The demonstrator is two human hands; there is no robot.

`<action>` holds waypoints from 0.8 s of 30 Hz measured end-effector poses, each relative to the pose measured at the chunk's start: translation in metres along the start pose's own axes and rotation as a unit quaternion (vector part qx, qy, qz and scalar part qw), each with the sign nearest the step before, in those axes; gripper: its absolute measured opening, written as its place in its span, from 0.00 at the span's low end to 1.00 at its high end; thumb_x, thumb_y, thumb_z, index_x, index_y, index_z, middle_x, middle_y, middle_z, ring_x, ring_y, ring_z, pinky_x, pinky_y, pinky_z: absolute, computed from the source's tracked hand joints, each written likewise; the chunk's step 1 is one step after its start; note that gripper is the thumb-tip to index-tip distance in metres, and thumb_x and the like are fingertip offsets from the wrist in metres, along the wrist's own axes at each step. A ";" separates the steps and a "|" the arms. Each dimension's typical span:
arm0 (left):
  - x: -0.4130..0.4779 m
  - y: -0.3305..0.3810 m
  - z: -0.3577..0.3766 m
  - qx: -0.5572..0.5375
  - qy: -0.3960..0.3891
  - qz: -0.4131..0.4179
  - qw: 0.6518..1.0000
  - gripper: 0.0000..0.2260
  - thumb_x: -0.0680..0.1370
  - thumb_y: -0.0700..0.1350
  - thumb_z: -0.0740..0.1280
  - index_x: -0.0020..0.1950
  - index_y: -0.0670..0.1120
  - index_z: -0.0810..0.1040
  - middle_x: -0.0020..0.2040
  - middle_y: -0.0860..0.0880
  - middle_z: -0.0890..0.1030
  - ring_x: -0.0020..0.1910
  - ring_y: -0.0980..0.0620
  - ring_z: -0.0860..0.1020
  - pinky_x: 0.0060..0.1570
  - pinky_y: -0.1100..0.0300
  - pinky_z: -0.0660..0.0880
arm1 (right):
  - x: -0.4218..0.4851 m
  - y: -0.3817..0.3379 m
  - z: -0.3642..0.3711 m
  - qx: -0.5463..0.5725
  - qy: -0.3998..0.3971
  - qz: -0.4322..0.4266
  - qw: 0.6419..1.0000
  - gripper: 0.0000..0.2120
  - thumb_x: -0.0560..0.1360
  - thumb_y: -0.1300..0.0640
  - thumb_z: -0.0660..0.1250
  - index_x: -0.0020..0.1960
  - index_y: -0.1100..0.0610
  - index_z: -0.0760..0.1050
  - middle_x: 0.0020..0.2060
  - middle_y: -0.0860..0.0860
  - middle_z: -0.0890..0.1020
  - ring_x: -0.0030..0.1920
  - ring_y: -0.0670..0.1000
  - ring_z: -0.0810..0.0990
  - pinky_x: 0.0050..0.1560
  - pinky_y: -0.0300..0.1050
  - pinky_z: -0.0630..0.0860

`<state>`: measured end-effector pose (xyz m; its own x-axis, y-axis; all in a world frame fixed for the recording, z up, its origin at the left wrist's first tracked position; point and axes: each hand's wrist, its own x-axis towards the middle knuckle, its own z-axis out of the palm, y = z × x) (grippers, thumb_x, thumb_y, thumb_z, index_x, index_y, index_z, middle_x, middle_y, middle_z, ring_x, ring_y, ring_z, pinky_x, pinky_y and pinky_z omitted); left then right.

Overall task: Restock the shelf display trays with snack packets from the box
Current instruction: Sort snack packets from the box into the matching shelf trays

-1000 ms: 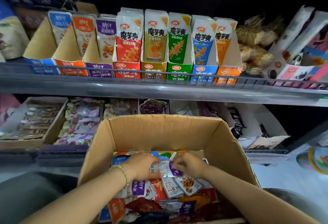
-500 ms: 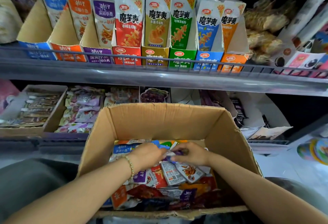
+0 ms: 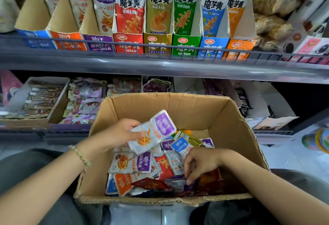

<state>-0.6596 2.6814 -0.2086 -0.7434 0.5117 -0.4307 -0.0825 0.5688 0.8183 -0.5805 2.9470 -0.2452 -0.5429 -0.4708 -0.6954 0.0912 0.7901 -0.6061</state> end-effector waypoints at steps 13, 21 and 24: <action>-0.011 0.030 0.000 -0.247 -0.037 0.006 0.968 0.15 0.77 0.51 0.65 0.63 0.49 0.74 0.55 0.49 0.84 0.55 0.48 0.81 0.57 0.52 0.77 | -0.018 -0.043 -0.042 0.231 0.258 -0.184 0.920 0.05 0.74 0.60 0.70 0.46 0.61 0.79 0.38 0.50 0.85 0.39 0.47 0.84 0.39 0.37 0.79; -0.005 0.035 0.021 -0.273 0.016 0.027 0.961 0.18 0.70 0.43 0.71 0.60 0.51 0.76 0.53 0.51 0.84 0.51 0.53 0.82 0.49 0.60 0.78 | -0.005 -0.060 -0.029 0.455 0.333 -0.169 0.808 0.19 0.70 0.55 0.71 0.57 0.59 0.71 0.47 0.54 0.85 0.43 0.52 0.84 0.37 0.39 0.80; -0.005 0.034 0.023 -0.262 0.027 0.013 0.965 0.13 0.74 0.45 0.70 0.58 0.51 0.77 0.52 0.51 0.84 0.50 0.54 0.83 0.49 0.60 0.78 | 0.000 -0.061 -0.023 0.403 0.302 -0.154 0.850 0.16 0.76 0.56 0.67 0.62 0.60 0.72 0.47 0.54 0.85 0.42 0.50 0.84 0.38 0.39 0.80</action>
<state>-0.6435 2.7125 -0.1872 -0.7817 0.4800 -0.3982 -0.3768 0.1452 0.9148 -0.6049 2.9078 -0.1997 -0.9520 -0.1267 -0.2787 0.2776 0.0264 -0.9603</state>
